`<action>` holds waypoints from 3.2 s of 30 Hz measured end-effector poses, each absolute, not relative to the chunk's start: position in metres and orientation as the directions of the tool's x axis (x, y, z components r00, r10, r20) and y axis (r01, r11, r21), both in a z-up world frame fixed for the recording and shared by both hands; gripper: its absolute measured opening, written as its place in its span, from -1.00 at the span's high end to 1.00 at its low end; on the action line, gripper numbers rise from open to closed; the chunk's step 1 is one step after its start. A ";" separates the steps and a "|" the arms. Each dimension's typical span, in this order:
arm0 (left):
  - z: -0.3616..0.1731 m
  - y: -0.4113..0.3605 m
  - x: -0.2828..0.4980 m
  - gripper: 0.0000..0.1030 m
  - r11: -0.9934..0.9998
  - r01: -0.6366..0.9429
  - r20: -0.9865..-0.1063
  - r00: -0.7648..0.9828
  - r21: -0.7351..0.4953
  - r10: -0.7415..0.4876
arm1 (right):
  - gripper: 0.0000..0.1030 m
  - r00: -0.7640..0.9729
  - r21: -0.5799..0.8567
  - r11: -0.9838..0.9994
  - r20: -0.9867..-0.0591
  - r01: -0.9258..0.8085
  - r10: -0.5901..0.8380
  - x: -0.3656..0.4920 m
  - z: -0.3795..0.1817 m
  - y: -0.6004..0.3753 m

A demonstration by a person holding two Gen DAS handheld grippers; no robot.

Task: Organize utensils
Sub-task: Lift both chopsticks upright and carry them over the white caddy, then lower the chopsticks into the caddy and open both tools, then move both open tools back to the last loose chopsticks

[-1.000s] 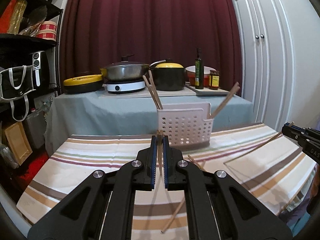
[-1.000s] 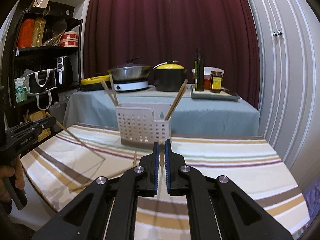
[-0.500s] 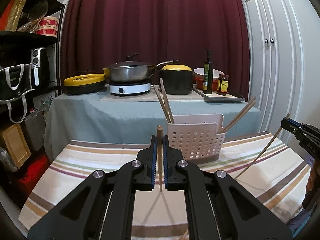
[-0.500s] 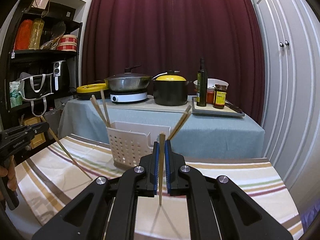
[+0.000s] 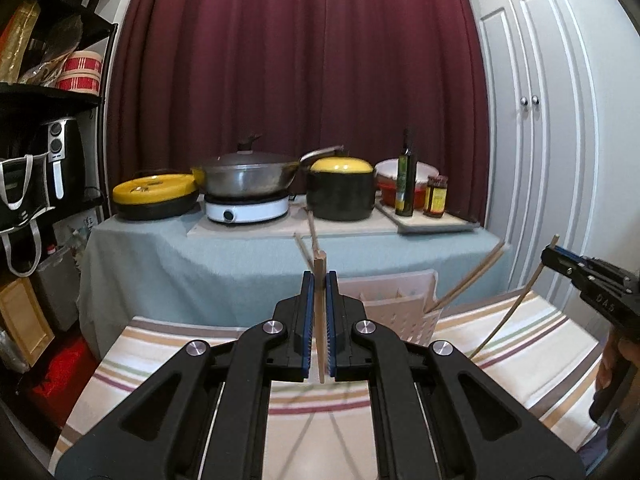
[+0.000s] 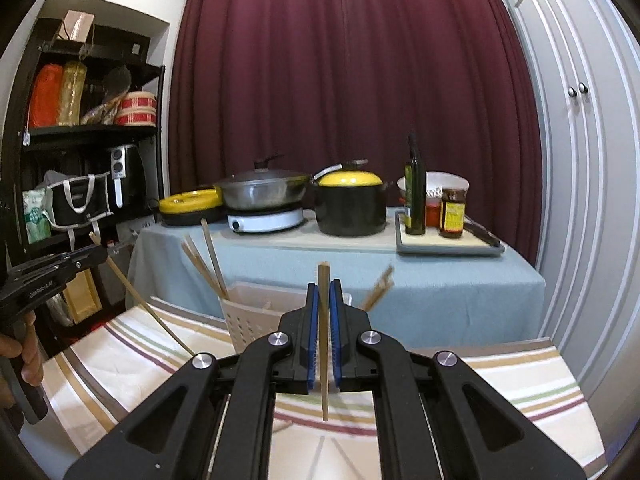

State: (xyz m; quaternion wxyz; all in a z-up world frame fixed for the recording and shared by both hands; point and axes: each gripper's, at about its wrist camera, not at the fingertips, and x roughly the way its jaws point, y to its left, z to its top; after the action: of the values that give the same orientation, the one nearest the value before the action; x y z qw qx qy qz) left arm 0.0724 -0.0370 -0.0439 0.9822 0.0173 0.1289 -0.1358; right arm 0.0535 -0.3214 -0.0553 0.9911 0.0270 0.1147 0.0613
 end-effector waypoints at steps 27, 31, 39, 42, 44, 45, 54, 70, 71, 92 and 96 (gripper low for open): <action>0.049 -0.085 0.141 0.88 0.936 0.350 -0.025 0.937 0.037 -0.349 | 0.88 0.980 0.035 0.984 -0.089 -0.175 0.177 0.120 0.003 -0.308; 0.038 -0.094 0.162 0.88 0.937 0.348 -0.032 0.937 0.039 -0.347 | 0.88 0.976 0.042 0.984 -0.124 -0.172 0.176 0.135 -0.007 -0.309; 0.005 -0.103 0.196 0.88 0.938 0.345 -0.103 0.935 0.038 -0.340 | 0.88 0.965 0.060 0.985 -0.197 -0.161 0.170 0.157 -0.036 -0.313; -0.008 -0.105 0.204 0.88 0.936 0.350 -0.130 0.931 0.046 -0.342 | 0.88 0.963 0.052 0.987 -0.214 -0.154 0.161 0.162 -0.044 -0.312; -0.015 -0.105 0.207 0.88 0.934 0.354 -0.152 0.927 0.047 -0.343 | 0.88 0.962 0.048 0.988 -0.225 -0.146 0.153 0.164 -0.049 -0.312; -0.020 -0.107 0.211 0.88 0.933 0.356 -0.172 0.923 0.047 -0.344 | 0.87 0.961 0.053 0.988 -0.228 -0.148 0.156 0.165 -0.049 -0.312; -0.031 -0.100 0.199 0.28 0.929 0.370 -0.219 0.909 0.032 -0.354 | 0.45 0.970 0.052 0.989 -0.198 -0.137 0.145 0.144 -0.044 -0.313; -0.078 -0.062 0.114 -0.08 0.943 0.328 -0.292 0.909 0.057 -0.299 | 0.32 0.955 0.023 0.995 -0.278 -0.099 0.101 0.058 -0.094 -0.292; -0.084 -0.059 0.109 -0.08 0.944 0.324 -0.302 0.907 0.053 -0.294 | 0.32 0.953 0.007 0.995 -0.287 -0.099 0.097 0.052 -0.103 -0.290; -0.196 -0.024 0.023 -0.09 0.963 0.261 -0.459 0.866 0.070 -0.201 | 0.32 0.880 0.056 0.986 -0.446 -0.157 0.166 -0.017 -0.216 -0.277; -0.210 -0.024 0.012 -0.09 0.962 0.259 -0.464 0.865 0.090 -0.190 | 0.32 0.869 0.050 0.982 -0.460 -0.180 0.182 -0.023 -0.226 -0.270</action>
State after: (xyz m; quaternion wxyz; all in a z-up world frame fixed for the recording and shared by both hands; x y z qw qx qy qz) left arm 0.0123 -0.0237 -0.2098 0.9629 0.0750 0.2316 -0.1167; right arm -0.0233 -0.2697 -0.2262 0.9667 0.0028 0.2380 0.0937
